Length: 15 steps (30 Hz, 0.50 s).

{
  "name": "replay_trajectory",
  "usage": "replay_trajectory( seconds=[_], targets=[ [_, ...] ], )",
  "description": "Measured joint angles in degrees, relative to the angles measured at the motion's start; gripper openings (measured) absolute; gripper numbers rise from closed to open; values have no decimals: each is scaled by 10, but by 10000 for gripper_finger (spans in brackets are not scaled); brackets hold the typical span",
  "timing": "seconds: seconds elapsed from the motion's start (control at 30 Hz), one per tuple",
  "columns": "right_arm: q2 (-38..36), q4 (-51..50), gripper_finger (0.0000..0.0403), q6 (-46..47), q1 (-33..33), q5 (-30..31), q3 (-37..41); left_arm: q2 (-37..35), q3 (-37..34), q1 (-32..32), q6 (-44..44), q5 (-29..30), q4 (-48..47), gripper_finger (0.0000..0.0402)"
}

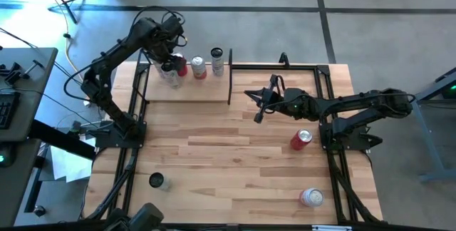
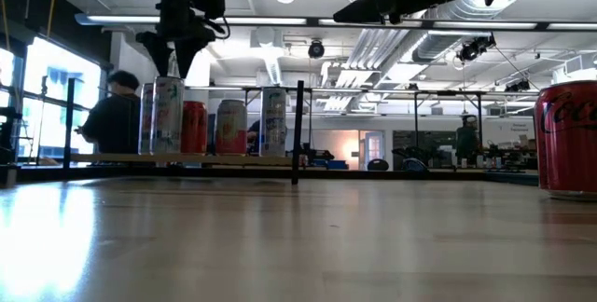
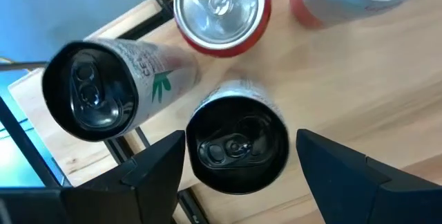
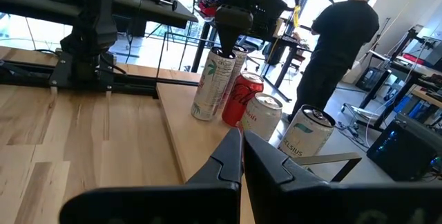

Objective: Place canned beverage on shelf
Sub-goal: Put the white-pink soda can on the shelf aligned with the other white-pink soda can

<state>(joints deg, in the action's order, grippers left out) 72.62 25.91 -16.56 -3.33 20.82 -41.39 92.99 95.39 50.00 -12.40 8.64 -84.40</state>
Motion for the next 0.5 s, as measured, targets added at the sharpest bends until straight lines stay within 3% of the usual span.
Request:
replay_trajectory(
  seconds=[0.5],
  targets=[
    [0, 0, 0, 0, 0, 0, 0, -2, -36, 6, 10, 3, 30, 269]
  ],
)
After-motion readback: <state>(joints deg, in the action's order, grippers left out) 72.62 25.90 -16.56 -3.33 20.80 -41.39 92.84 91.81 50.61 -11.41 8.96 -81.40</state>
